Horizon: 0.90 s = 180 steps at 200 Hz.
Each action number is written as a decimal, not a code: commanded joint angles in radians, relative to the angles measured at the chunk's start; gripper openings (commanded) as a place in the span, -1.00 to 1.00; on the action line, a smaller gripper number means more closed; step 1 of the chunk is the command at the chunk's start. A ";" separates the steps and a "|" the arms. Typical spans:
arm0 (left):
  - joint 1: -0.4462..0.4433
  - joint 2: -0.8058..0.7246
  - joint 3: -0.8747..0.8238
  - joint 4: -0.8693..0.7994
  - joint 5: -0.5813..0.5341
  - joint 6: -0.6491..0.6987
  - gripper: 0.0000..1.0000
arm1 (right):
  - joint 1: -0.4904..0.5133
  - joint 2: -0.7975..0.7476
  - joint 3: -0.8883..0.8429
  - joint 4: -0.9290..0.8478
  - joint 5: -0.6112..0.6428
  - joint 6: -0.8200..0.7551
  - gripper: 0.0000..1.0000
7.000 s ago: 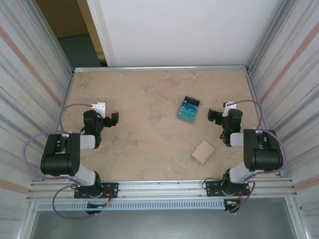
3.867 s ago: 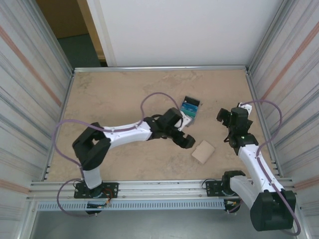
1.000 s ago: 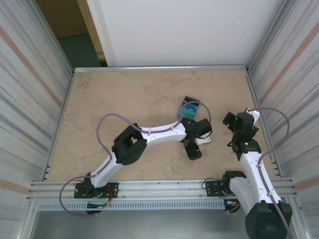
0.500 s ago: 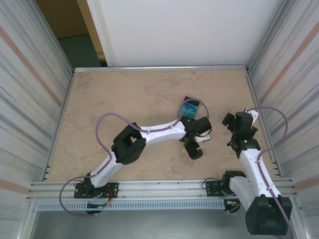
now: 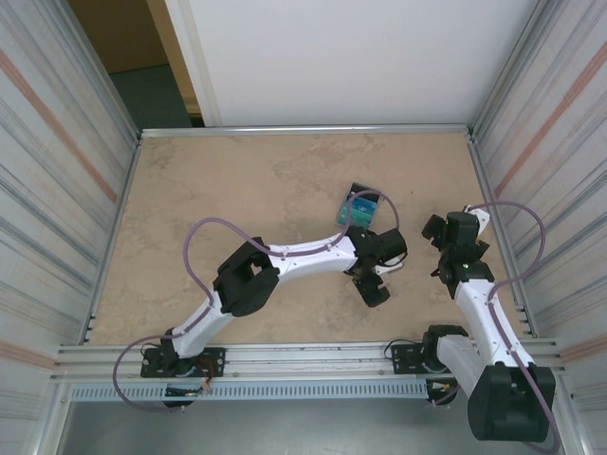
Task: Take the credit cards out of the card holder
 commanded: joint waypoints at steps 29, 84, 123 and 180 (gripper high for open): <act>-0.006 0.009 0.002 -0.001 0.015 -0.015 0.97 | -0.008 0.014 0.007 0.023 -0.018 0.018 0.97; 0.000 0.039 -0.052 0.040 -0.092 -0.039 0.97 | -0.008 0.013 0.006 0.025 -0.021 0.015 0.97; 0.017 0.002 -0.134 0.107 -0.118 -0.041 0.76 | -0.007 0.002 0.013 0.002 -0.031 0.021 0.97; 0.052 -0.175 -0.344 0.333 -0.118 -0.074 0.38 | -0.009 -0.095 0.027 -0.134 -0.223 0.138 0.97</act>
